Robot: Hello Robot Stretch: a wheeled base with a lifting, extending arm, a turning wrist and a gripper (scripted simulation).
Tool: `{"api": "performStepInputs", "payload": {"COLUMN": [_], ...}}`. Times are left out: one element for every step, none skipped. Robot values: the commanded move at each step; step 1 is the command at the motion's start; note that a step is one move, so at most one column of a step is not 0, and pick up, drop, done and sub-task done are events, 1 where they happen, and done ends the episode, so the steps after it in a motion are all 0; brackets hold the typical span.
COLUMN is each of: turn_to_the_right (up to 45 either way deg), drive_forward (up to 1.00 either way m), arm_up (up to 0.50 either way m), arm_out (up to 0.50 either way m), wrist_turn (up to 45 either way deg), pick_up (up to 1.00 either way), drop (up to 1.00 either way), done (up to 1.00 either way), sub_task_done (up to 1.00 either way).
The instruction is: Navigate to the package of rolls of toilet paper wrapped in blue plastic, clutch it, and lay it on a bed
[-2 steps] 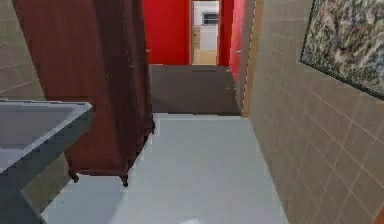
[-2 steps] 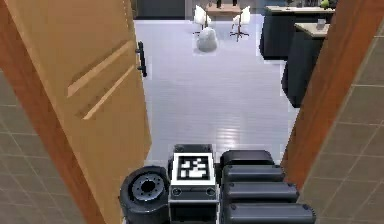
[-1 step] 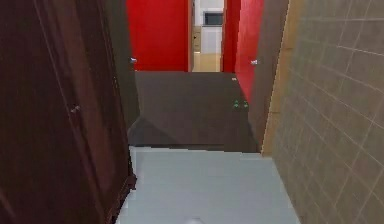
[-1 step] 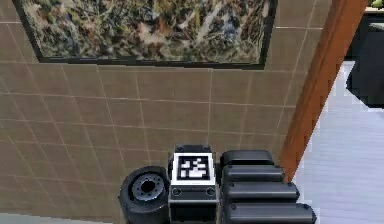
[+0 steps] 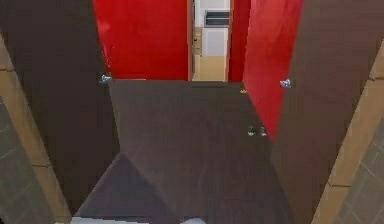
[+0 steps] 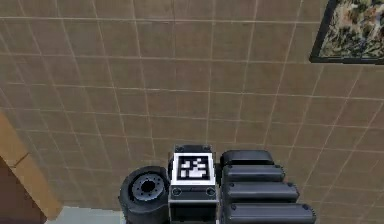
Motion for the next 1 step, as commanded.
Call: {"api": "performStepInputs", "payload": {"turn_to_the_right": [0.0], "drive_forward": [0.65], "arm_up": [0.00], "arm_out": [0.00], "wrist_turn": [0.0], "pick_up": [0.00], "drop": [0.00], "done": [0.00], "sub_task_done": [0.00]}}
